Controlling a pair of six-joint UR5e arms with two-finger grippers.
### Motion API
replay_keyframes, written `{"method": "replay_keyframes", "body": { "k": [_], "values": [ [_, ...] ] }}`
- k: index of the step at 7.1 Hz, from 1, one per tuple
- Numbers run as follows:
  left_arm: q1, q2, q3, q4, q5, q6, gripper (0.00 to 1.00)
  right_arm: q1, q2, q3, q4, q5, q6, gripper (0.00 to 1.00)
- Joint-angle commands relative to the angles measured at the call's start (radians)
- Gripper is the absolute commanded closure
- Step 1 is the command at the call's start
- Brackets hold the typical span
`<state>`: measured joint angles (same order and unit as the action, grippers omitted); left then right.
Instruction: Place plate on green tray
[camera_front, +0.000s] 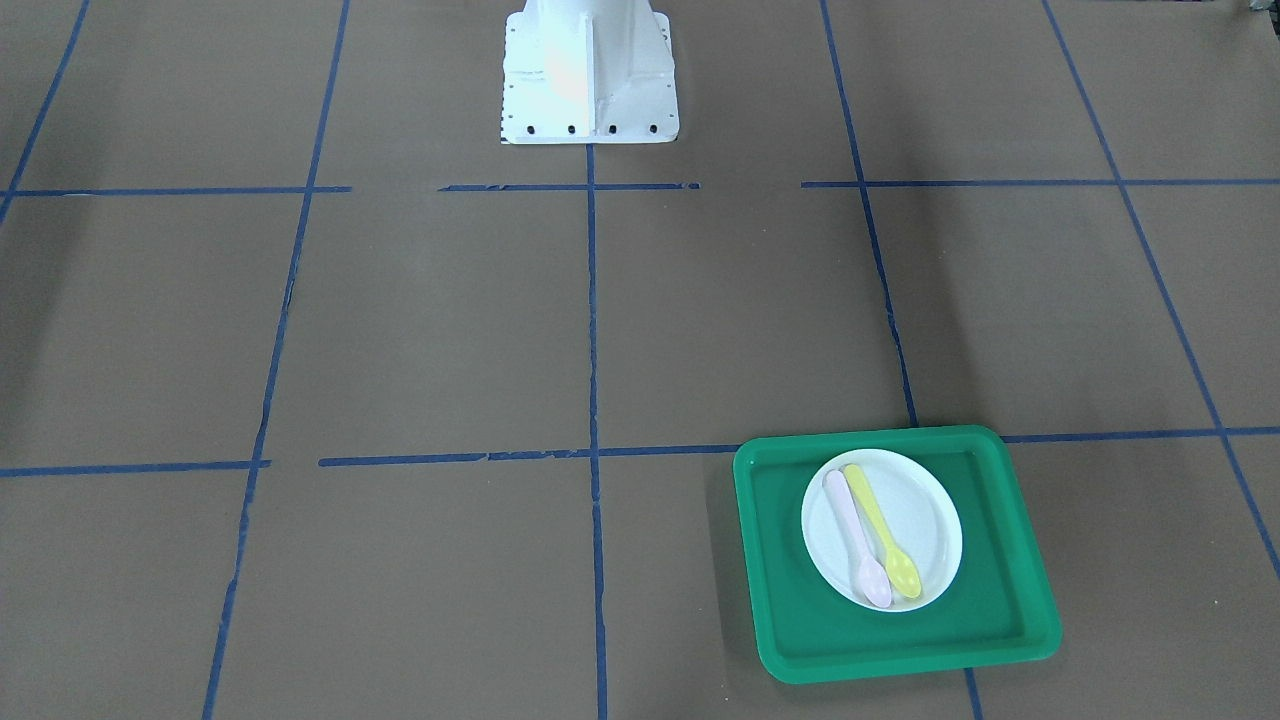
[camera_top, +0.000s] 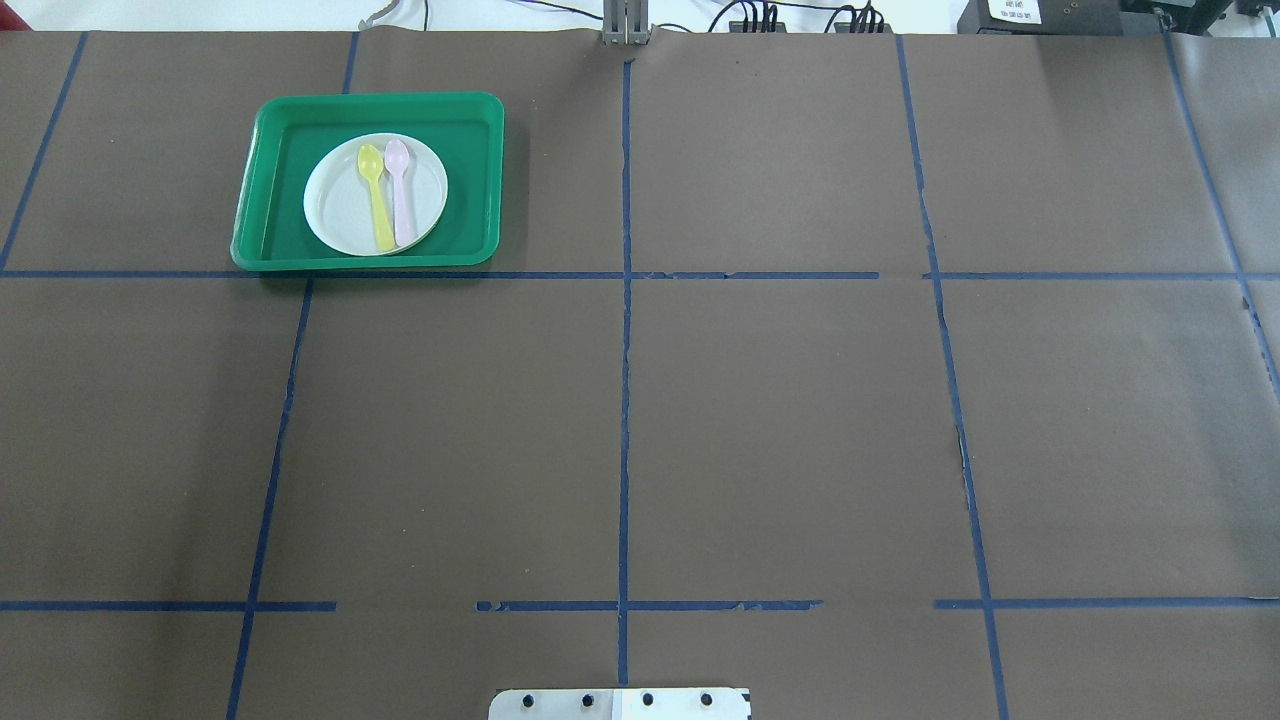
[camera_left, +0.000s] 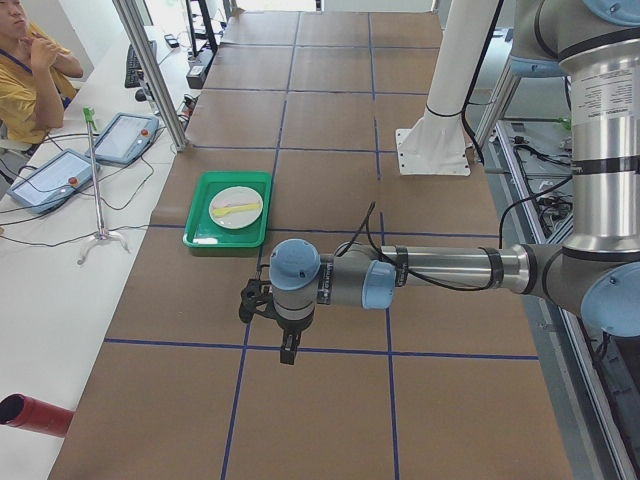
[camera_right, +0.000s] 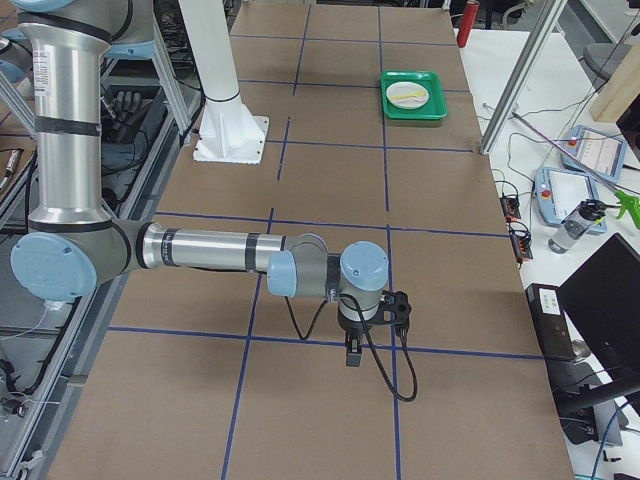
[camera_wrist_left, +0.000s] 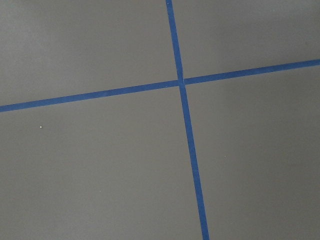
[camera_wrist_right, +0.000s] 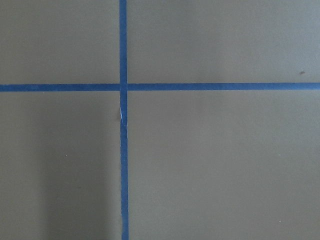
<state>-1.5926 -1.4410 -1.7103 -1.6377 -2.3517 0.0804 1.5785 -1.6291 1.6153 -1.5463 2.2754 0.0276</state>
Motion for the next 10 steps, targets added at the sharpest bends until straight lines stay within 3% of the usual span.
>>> {"method": "replay_keyframes", "body": {
  "k": [1, 10],
  "values": [
    [-0.004, -0.007, -0.005, 0.007, -0.006, 0.005, 0.0, 0.0, 0.0, 0.0, 0.0, 0.0, 0.0, 0.0],
    [-0.003, -0.022, -0.005, -0.045, -0.004, -0.004, 0.0, 0.0, 0.0, 0.0, -0.001, 0.0, 0.0, 0.0]
  ]
}}
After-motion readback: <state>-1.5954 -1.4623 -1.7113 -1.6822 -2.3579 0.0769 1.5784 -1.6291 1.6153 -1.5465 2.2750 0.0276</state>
